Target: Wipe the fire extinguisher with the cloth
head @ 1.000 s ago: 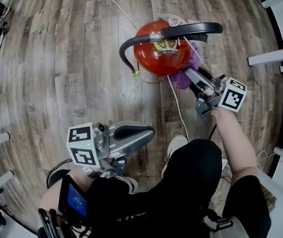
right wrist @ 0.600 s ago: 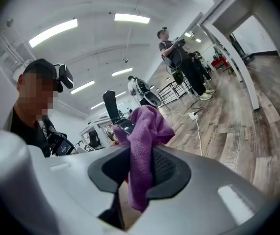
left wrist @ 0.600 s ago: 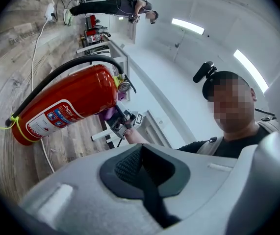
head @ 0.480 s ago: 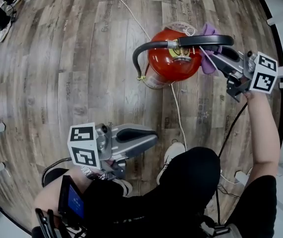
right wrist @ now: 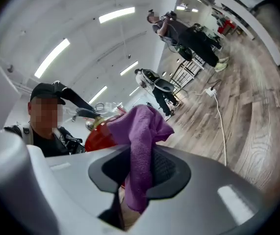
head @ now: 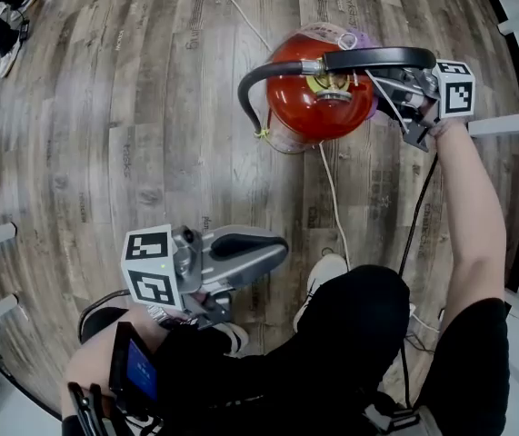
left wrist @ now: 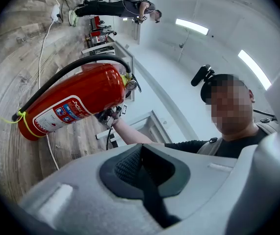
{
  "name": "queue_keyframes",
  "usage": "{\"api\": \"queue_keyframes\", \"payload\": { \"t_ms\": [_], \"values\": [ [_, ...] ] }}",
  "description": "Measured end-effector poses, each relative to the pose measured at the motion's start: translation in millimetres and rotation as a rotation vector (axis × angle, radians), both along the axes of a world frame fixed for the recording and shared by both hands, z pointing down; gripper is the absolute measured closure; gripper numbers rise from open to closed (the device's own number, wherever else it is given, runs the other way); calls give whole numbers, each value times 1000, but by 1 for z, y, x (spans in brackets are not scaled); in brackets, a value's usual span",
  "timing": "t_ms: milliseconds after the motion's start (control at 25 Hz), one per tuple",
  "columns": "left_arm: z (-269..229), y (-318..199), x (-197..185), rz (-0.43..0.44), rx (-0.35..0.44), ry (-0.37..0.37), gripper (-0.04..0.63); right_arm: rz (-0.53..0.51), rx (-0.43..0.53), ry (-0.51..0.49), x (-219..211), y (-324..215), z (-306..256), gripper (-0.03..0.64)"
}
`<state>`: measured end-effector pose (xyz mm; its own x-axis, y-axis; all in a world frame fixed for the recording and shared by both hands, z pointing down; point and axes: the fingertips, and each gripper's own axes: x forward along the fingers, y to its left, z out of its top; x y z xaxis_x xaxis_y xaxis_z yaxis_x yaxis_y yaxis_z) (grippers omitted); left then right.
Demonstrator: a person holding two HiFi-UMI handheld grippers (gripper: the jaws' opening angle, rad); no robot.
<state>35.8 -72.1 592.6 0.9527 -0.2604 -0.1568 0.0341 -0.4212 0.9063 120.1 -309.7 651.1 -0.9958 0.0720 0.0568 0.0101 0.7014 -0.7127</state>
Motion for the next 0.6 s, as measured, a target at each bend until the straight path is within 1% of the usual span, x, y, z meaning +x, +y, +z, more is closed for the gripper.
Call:
{"api": "queue_keyframes", "payload": {
  "t_ms": [120,280,360,480,600],
  "values": [
    [9,-1,-2,-10,-24,-13,597,24,-118,-7,-6,-5,47,526],
    [20,-2,-3,-20,-60,-30,597,103,-258,49,-12,-8,121,526],
    [25,-3,-6,-25,-77,-45,597,171,-310,112,-12,-9,160,526],
    [32,-4,-8,-39,-98,-60,597,288,-409,233,-7,-8,217,526],
    [39,-3,-10,-52,-110,-75,597,359,-473,343,-3,-7,258,526]
  ]
}}
